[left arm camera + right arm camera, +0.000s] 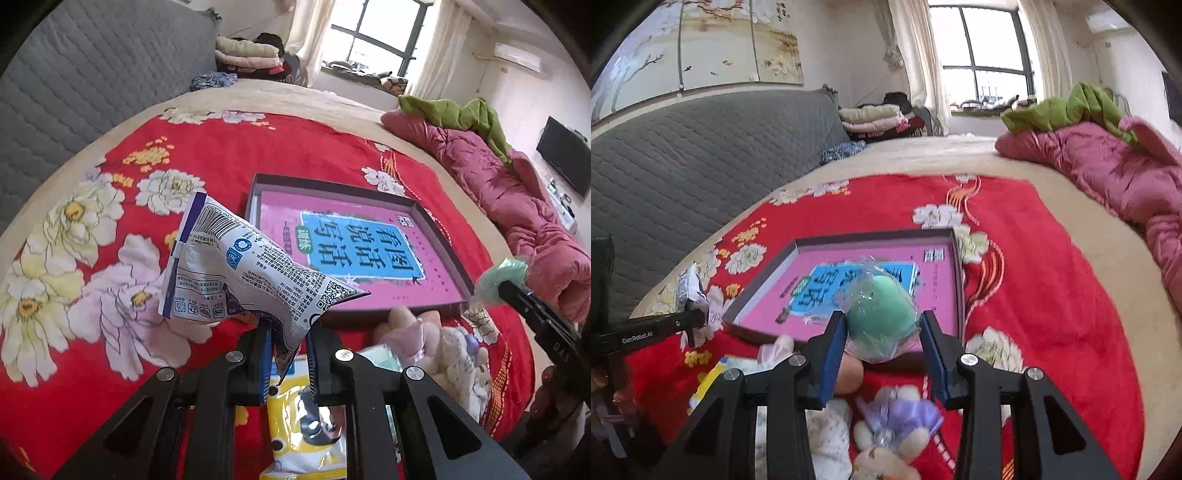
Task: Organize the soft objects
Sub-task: 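Lift the snack packet with the left tool while the right tool carries the green ball toward the tray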
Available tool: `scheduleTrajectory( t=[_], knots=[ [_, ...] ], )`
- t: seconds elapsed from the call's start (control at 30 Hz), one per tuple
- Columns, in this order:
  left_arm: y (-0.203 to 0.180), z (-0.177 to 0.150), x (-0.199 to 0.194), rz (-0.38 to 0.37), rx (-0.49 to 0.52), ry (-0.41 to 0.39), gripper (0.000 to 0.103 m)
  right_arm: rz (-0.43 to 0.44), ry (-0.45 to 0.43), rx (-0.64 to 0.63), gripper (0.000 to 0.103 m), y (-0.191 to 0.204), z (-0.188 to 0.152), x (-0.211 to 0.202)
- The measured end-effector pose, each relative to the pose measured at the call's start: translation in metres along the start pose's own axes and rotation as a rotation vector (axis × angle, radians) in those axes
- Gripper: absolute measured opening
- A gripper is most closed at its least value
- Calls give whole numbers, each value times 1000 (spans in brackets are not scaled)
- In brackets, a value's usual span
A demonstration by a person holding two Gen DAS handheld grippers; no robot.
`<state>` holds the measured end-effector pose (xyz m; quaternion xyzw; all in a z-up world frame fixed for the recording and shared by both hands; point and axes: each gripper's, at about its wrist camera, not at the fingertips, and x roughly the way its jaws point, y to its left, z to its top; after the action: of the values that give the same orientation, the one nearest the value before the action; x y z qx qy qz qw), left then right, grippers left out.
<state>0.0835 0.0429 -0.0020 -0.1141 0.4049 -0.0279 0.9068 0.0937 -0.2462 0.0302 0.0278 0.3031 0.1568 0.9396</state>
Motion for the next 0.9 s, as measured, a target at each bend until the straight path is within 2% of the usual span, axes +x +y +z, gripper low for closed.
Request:
scheduleTrajectory(
  t=[0.13,0.37,0.63,0.7,0.9],
  knots=[
    [-7,12,2,7,7,4,15,12,-12,8,41,-1,16,7],
    [-29,43,1,-35,23,-41,15,-21,-43,17,41,-9,31,12],
    [-58,74,23,-69,49,-36,15,-45,-62,32,41,-22,48,15],
    [-63,77,32,-80,56,-14,15,-39,-62,37,41,-24,51,17],
    [-66,74,66,-49,84,79,16,-19,-5,16,41,-22,47,33]
  ],
)
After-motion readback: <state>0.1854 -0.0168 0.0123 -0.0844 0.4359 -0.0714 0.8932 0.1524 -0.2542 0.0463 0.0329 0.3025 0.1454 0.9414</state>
